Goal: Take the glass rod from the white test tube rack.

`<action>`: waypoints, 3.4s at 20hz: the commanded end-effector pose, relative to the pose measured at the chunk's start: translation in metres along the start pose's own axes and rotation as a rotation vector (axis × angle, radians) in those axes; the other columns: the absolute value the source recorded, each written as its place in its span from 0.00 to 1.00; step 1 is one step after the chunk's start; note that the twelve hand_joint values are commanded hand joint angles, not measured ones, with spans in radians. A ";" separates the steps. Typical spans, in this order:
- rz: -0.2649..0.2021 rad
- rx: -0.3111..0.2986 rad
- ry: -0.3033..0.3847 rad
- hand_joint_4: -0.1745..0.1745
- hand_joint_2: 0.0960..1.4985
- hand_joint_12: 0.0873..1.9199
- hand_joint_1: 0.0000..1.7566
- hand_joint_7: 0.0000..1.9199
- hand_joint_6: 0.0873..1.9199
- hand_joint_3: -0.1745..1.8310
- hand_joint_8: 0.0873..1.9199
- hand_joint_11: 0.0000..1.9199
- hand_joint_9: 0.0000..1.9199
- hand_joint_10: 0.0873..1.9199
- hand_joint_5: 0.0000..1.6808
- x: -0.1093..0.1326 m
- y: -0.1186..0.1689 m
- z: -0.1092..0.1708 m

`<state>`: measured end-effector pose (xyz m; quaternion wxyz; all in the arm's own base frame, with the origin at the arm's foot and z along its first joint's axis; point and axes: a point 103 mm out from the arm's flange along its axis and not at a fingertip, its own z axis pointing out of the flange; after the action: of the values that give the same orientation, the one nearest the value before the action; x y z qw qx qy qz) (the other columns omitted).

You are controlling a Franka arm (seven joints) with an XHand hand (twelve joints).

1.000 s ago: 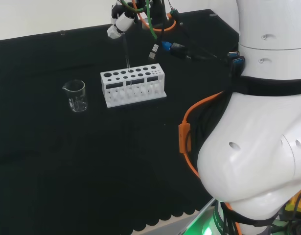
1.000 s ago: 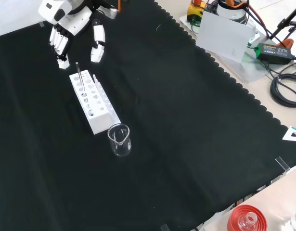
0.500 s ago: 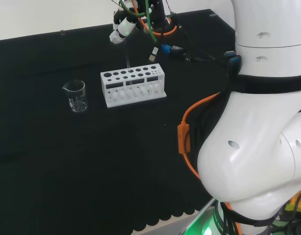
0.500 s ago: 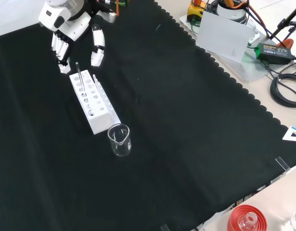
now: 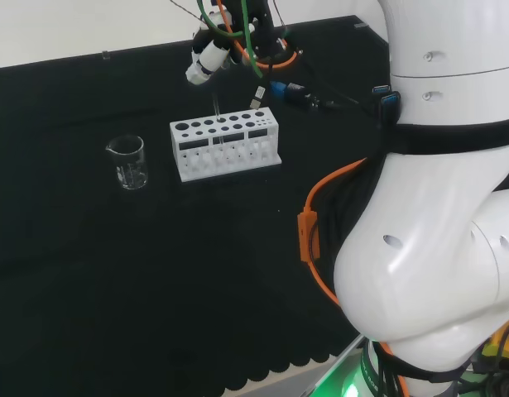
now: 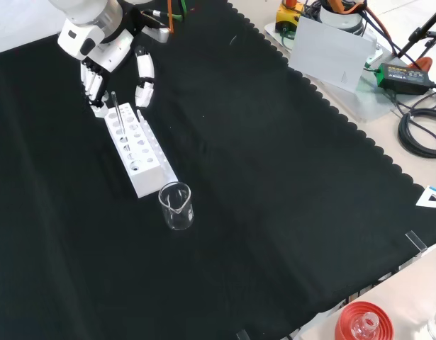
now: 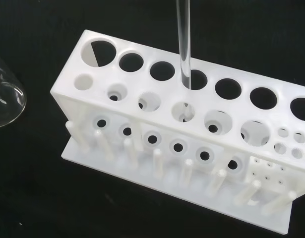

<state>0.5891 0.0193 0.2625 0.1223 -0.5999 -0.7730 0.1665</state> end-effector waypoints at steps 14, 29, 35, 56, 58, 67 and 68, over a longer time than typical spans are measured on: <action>-0.006 -0.019 -0.010 0.19 0.47 0.53 0.52 0.32 0.43 0.37 0.37 0.59 0.58 0.26 0.37 -0.004 0.018 0.006; 0.020 -0.132 -0.082 0.00 0.65 0.32 0.66 0.55 0.48 0.18 0.39 0.78 0.75 0.14 0.60 -0.006 0.026 0.004; 0.015 -0.139 -0.126 0.20 0.42 0.26 0.74 0.68 0.44 0.42 0.34 0.80 0.79 0.19 0.65 0.000 0.028 0.003; -0.015 -0.179 -0.119 0.00 0.31 0.30 0.76 0.74 0.35 0.53 0.35 0.86 0.91 0.20 0.71 0.018 -0.025 -0.046; -0.014 -0.182 -0.119 0.00 0.31 0.30 0.76 0.74 0.35 0.53 0.35 0.86 0.91 0.20 0.71 0.021 -0.031 -0.052; -0.019 -0.210 -0.128 0.00 0.31 0.30 0.76 0.74 0.35 0.53 0.34 0.86 0.92 0.20 0.71 0.039 -0.072 -0.095; -0.020 -0.212 -0.129 0.00 0.31 0.30 0.76 0.74 0.35 0.53 0.34 0.86 0.92 0.20 0.71 0.041 -0.076 -0.098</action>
<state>0.5659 0.0433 0.3603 0.0121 -0.5929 -0.7962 0.1198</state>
